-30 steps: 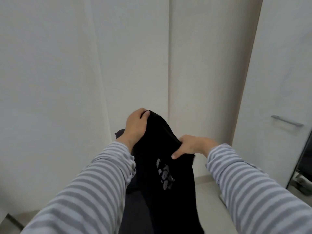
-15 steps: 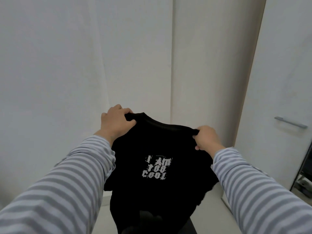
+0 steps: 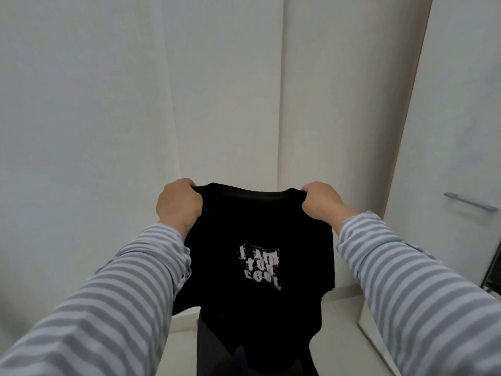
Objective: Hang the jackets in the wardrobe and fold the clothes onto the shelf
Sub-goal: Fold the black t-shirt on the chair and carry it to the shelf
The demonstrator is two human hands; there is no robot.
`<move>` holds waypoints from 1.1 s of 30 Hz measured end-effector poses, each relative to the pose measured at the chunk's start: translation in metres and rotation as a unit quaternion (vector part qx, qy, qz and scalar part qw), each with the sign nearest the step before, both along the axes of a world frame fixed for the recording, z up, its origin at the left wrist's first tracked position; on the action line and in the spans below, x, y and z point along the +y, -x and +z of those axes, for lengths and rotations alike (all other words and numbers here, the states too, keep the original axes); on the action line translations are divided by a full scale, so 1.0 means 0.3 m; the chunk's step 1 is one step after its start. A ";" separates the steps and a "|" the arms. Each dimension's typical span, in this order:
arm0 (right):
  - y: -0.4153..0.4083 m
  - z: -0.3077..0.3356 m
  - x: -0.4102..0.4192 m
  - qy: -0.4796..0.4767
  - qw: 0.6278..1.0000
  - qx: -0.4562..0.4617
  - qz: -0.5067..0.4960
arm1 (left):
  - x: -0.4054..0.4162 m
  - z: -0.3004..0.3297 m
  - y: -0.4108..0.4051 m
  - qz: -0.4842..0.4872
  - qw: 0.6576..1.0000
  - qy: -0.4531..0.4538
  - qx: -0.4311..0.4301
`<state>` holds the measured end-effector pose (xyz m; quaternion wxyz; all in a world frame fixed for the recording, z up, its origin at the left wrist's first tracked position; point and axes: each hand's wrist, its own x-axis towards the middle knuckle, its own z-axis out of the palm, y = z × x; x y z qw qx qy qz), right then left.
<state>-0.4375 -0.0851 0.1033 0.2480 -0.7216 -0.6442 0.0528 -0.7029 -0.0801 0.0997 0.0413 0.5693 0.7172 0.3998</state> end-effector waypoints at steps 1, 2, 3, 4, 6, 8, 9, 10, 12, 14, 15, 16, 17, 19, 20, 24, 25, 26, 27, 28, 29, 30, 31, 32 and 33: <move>-0.004 -0.006 -0.001 0.025 1.000 -0.017 -0.006 | 0.002 -0.003 -0.004 -0.021 0.999 0.011 -0.039; -0.010 -0.015 0.001 0.037 0.999 -0.025 -0.012 | 0.007 -0.010 -0.006 -0.040 0.996 0.015 -0.080; -0.015 -0.023 0.001 0.038 0.999 -0.022 -0.020 | 0.014 -0.017 -0.008 -0.054 0.991 0.012 -0.120; -0.021 -0.032 0.005 0.034 0.999 -0.012 -0.029 | 0.016 -0.021 -0.010 -0.061 0.986 0.006 -0.153; -0.027 -0.040 0.008 0.021 0.999 0.014 -0.043 | 0.019 -0.025 -0.018 -0.068 0.980 0.000 -0.186; -0.031 -0.039 0.007 0.007 0.998 0.030 -0.057 | 0.019 -0.019 -0.030 -0.097 0.979 0.018 -0.176; -0.035 -0.039 0.006 0.002 0.997 0.038 -0.067 | 0.019 -0.014 -0.038 -0.122 0.976 0.029 -0.177; -0.043 -0.043 0.009 -0.006 0.996 0.043 -0.079 | 0.018 -0.008 -0.044 -0.150 0.968 0.042 -0.197; -0.060 -0.053 0.005 -0.020 0.992 0.062 -0.109 | 0.025 0.000 -0.051 -0.204 0.935 0.061 -0.283; -0.069 -0.072 0.008 -0.034 0.987 0.094 -0.129 | 0.018 0.004 -0.055 -0.227 0.902 0.048 -0.364; -0.065 -0.080 0.007 -0.046 0.984 0.107 -0.137 | 0.010 0.006 -0.060 -0.235 0.884 0.039 -0.403; -0.058 -0.085 0.005 -0.063 0.981 0.115 -0.146 | 0.000 0.008 -0.064 -0.242 0.866 0.035 -0.437; -0.048 -0.085 0.000 -0.074 0.977 0.120 -0.160 | -0.005 0.010 -0.068 -0.246 0.856 0.038 -0.453; -0.029 -0.069 -0.003 -0.072 0.974 0.135 -0.165 | 0.005 0.007 -0.065 -0.244 0.862 0.042 -0.442; -0.020 -0.062 0.007 -0.063 0.972 0.160 -0.159 | 0.011 0.008 -0.059 -0.237 0.873 0.038 -0.425; 0.028 -0.041 0.032 -0.016 0.930 0.353 -0.098 | 0.026 0.009 -0.035 -0.227 0.895 0.030 -0.383; 0.044 -0.040 0.023 -0.004 0.912 0.406 -0.064 | 0.028 0.006 -0.031 -0.229 0.895 0.030 -0.382; 0.058 -0.038 0.008 0.015 0.885 0.465 -0.022 | 0.028 0.004 -0.028 -0.230 0.893 0.030 -0.386; 0.070 -0.038 -0.006 0.031 0.852 0.523 0.018 | 0.030 0.001 -0.026 -0.230 0.890 0.026 -0.392; 0.079 -0.039 -0.015 0.041 0.817 0.572 0.054 | 0.036 -0.004 -0.022 -0.227 0.887 0.025 -0.401; 0.085 -0.044 -0.018 0.048 0.784 0.613 0.088 | 0.042 -0.009 -0.017 -0.221 0.884 0.020 -0.410; 0.089 -0.052 -0.009 0.058 0.748 0.651 0.118 | 0.047 -0.011 -0.011 -0.214 0.882 0.017 -0.419; 0.094 -0.059 -0.001 0.063 0.720 0.677 0.140 | 0.053 -0.014 -0.004 -0.206 0.882 0.011 -0.423; 0.101 -0.064 0.011 0.065 0.706 0.689 0.149 | 0.061 -0.018 0.003 -0.197 0.883 0.006 -0.426; 0.111 -0.069 0.022 0.064 0.708 0.687 0.150 | 0.071 -0.024 0.009 -0.189 0.883 0.003 -0.431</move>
